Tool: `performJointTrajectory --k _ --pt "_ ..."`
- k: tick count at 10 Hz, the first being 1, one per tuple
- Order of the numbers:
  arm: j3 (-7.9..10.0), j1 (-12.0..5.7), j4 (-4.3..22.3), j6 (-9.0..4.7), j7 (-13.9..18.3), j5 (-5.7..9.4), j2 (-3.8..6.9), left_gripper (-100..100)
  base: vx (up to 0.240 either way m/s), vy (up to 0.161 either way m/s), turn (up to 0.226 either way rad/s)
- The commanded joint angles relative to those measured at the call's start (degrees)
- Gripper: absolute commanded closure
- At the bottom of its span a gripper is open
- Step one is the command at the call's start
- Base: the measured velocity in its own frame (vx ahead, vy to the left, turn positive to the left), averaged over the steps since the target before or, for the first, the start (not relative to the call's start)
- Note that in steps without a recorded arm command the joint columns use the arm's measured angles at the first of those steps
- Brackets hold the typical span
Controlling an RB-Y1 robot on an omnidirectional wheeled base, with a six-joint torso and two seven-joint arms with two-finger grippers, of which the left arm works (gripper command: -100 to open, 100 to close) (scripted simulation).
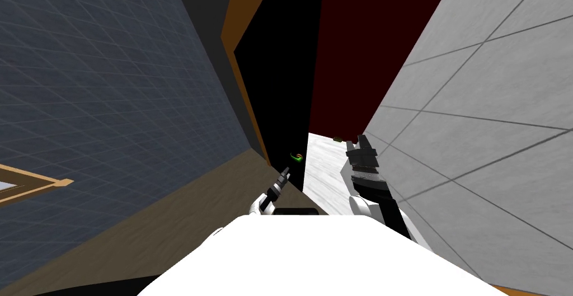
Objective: Push the door open
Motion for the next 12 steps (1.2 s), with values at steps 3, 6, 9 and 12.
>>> performJointTrajectory --k 3,6,9,12 --pt "-0.54 -1.21 2.9 -0.57 0.12 -0.24 -0.28 -100 0.096 0.063 -0.012" --pt "-0.18 -1.13 3.66 -0.86 -0.5 -0.06 -0.89 -100 0.138 -0.074 -0.031" --pt "0.21 -0.96 4.23 -0.99 -1.12 0.13 -1.5 -100 0.167 -0.114 -0.03" --pt "0.56 -0.82 4.73 -1.11 -1.67 0.29 -2.05 -100 0.173 -0.105 -0.033"
